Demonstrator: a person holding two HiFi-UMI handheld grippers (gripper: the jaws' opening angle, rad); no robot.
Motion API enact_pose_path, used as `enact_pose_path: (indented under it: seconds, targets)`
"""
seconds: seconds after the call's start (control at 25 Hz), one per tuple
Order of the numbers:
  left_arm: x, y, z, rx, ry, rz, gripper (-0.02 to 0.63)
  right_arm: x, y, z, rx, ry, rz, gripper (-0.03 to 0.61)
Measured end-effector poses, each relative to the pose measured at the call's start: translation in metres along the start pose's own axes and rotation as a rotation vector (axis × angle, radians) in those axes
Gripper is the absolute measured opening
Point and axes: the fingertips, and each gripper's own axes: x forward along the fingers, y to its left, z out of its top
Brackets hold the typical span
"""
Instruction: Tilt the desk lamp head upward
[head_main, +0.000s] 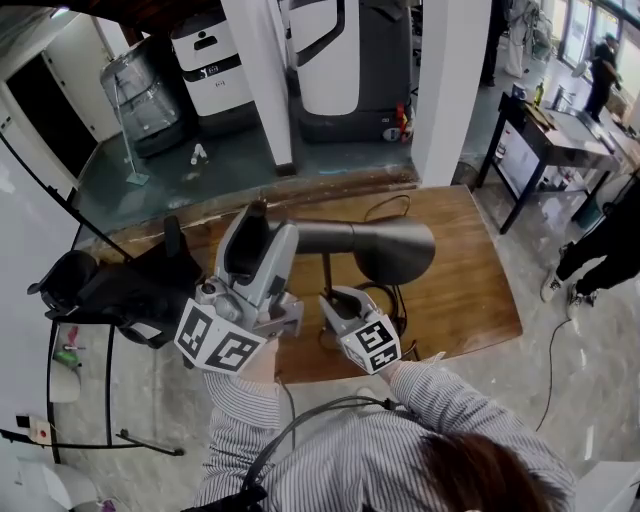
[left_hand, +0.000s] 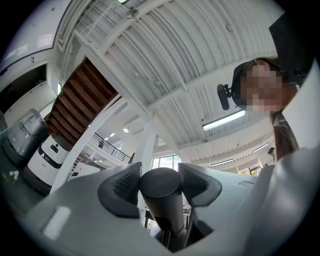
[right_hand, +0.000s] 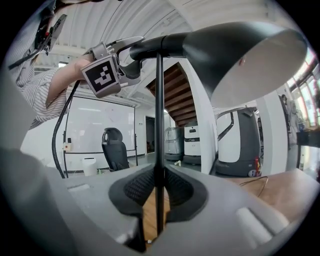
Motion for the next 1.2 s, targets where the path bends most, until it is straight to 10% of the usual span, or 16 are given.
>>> enact_pose_path:
  seconds: [1.2]
  targets:
    - [-0.042,0.015,-0.032,-0.156,-0.064,0.037,0.238,0.002,0.001,-0.003,-0.013,0.020,0.002,0.052]
